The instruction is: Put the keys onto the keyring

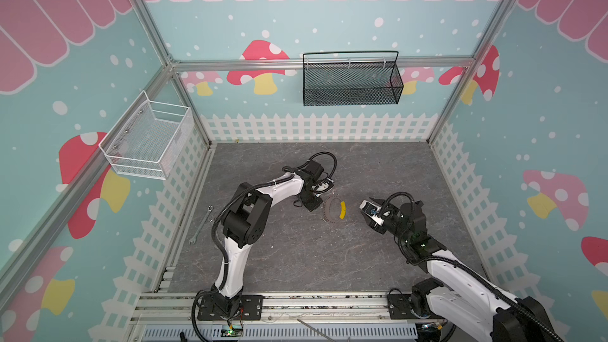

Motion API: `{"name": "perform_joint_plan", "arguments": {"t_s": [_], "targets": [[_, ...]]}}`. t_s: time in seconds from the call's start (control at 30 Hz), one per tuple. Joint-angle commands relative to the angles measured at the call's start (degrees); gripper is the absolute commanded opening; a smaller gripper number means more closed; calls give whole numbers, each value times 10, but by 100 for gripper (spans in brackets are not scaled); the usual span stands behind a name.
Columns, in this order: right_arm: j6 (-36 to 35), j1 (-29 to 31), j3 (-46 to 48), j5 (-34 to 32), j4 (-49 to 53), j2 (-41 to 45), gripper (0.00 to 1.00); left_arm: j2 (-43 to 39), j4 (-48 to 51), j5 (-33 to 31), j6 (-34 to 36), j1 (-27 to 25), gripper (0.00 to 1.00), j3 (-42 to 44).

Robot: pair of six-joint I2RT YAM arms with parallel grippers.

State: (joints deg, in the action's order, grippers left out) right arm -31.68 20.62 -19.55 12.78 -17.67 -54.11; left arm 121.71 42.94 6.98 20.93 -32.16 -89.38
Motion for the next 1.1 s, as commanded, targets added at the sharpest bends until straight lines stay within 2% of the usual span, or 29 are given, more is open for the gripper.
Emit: {"name": "perform_joint_plan", "arguments": {"t_s": [0.0, 0.03, 0.07, 0.1, 0.17, 0.3, 0.33, 0.37, 0.43, 0.5, 0.53, 0.67, 0.73, 0.8, 0.83, 0.97, 1.07], "targets": [[13, -1, -7, -18, -23, -8, 61, -12, 24, -37, 5, 7, 29, 15], [19, -1, -8, -27, -27, -13, 62, -17, 25, -38, 0, 9, 39, 20], [30, -2, -10, -37, -34, -20, 63, -24, 22, -39, -5, 10, 54, 26], [40, -2, -11, -46, -40, -26, 64, -32, 19, -40, -10, 11, 63, 31], [74, -8, -14, -67, -64, -41, 66, -62, -5, -50, -30, 16, 98, 51], [163, -53, -9, -105, -134, -81, 78, -174, -130, -77, -95, 42, 99, 153], [185, -66, -5, -121, -156, -97, 83, -212, -183, -101, -114, 50, 99, 197], [199, -79, 2, -144, -181, -113, 98, -255, -243, -135, -135, 58, 99, 248], [216, -101, 28, -175, -257, -139, 98, -333, -354, -208, -173, 73, 99, 346], [246, -133, 58, -181, -343, -166, 98, -408, -469, -284, -200, 84, 99, 455], [260, -150, 71, -180, -383, -183, 98, -447, -497, -319, -219, 106, 99, 489], [270, -176, 72, -173, -470, -237, 98, -547, -675, -391, -220, 164, 99, 639], [280, -193, 80, -122, -513, -259, 98, -554, -738, -399, -222, 192, 100, 684], [272, -198, 93, -93, -577, -311, 98, -520, -789, -410, -225, 209, 100, 697], [266, -198, 109, -81, -636, -333, 98, -493, -821, -396, -232, 220, 99, 702], [262, -198, 124, -75, -651, -328, 98, -433, -905, -314, -213, 234, 100, 697], [269, -198, 102, -93, -605, -324, 98, -357, -1007, -299, -211, 245, 100, 712]]}}
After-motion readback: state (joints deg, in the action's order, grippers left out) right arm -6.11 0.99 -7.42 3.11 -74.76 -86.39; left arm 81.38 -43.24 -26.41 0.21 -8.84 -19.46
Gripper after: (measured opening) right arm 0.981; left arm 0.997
